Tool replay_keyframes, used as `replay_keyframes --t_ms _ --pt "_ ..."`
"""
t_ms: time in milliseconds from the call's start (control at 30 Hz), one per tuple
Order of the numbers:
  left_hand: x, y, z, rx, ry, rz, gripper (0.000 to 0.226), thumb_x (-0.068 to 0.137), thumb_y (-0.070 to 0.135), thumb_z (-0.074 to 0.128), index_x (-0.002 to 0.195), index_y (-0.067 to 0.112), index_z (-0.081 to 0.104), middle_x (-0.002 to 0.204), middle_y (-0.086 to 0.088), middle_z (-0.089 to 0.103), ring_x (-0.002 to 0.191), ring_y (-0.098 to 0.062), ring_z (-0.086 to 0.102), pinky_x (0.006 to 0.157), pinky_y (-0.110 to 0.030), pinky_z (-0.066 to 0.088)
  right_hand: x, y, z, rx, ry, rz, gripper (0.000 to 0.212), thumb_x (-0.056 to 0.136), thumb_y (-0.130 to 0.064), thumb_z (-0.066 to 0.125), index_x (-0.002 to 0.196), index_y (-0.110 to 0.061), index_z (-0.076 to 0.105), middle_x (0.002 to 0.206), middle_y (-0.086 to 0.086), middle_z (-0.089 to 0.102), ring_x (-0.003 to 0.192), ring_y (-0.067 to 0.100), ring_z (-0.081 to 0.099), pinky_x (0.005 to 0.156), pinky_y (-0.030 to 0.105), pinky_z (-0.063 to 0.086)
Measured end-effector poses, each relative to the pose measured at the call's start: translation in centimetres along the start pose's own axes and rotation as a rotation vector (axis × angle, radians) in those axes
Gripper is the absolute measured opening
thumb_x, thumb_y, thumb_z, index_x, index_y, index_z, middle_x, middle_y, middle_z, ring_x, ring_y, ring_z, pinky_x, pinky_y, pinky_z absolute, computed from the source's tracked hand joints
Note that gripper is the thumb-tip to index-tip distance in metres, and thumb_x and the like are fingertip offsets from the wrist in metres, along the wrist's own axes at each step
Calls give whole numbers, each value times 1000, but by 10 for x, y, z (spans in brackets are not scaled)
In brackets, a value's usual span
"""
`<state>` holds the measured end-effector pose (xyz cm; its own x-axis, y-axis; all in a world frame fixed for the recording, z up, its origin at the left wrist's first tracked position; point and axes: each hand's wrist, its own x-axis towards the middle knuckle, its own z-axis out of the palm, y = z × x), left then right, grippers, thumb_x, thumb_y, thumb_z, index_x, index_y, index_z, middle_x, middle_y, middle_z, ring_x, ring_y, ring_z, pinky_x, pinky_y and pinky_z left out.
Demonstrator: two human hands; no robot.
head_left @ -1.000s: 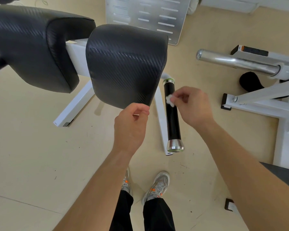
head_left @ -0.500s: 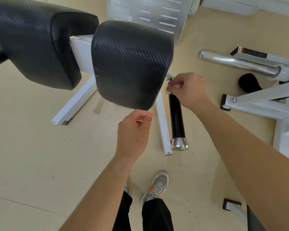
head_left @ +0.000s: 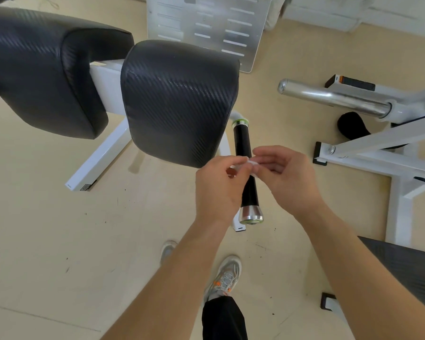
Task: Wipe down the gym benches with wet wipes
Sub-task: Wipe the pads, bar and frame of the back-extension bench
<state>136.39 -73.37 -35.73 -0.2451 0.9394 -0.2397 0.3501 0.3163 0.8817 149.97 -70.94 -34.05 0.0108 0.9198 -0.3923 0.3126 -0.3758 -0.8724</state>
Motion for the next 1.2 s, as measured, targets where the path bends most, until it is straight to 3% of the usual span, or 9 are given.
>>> replay_keyframes --t_ms 133,300,500,600,700,833,1033,1200 --pt "6 -1 8 35 35 -38 13 84 29 80 92 19 76 85 12 70 75 -4 67 74 -26 57 2 8 -7 37 57 32 33 90 3 65 114 -20 68 95 -6 77 90 11 72 88 30 57" --pt "21 -2 20 138 126 19 6 92 19 70 92 22 64 89 8 65 81 -10 64 77 -36 55 6 15 -15 12 143 93 34 90 1 56 108 -24 69 89 -6 75 82 17 69 83 46 57" --pt "7 -8 18 272 155 228 10 96 15 66 88 15 72 82 13 64 72 -10 61 68 -32 54 7 19 -16 10 102 128 36 88 0 50 99 -29 69 85 -9 74 78 14 69 81 42 56" --pt "-11 -8 14 305 62 272 20 100 23 55 97 11 72 88 0 71 73 -21 64 65 -43 57 4 23 -17 9 81 134 36 90 -1 49 94 -31 70 83 -11 73 78 14 69 77 40 56" --pt "-14 -4 16 242 -7 224 27 101 27 52 116 16 71 103 2 70 82 -17 64 70 -43 58 1 27 -19 26 74 140 35 92 -2 50 95 -30 70 83 -11 73 78 13 69 76 38 56" --pt "-6 4 17 286 -92 126 37 104 35 48 137 23 60 104 5 66 88 -11 62 78 -39 57 0 33 -19 42 64 150 34 93 -3 50 94 -31 69 82 -12 73 76 11 68 75 37 56" --pt "15 19 29 454 -255 35 42 104 45 34 134 16 44 113 2 56 90 -21 57 74 -36 42 4 34 -17 102 50 156 29 93 -7 50 99 -28 70 84 -11 74 75 7 69 72 26 51" --pt "49 31 45 542 -325 -36 35 104 41 32 120 12 44 128 -8 49 91 -25 47 76 -35 32 9 33 -18 123 38 161 28 93 -9 49 102 -25 70 85 -8 74 75 8 69 73 26 51"
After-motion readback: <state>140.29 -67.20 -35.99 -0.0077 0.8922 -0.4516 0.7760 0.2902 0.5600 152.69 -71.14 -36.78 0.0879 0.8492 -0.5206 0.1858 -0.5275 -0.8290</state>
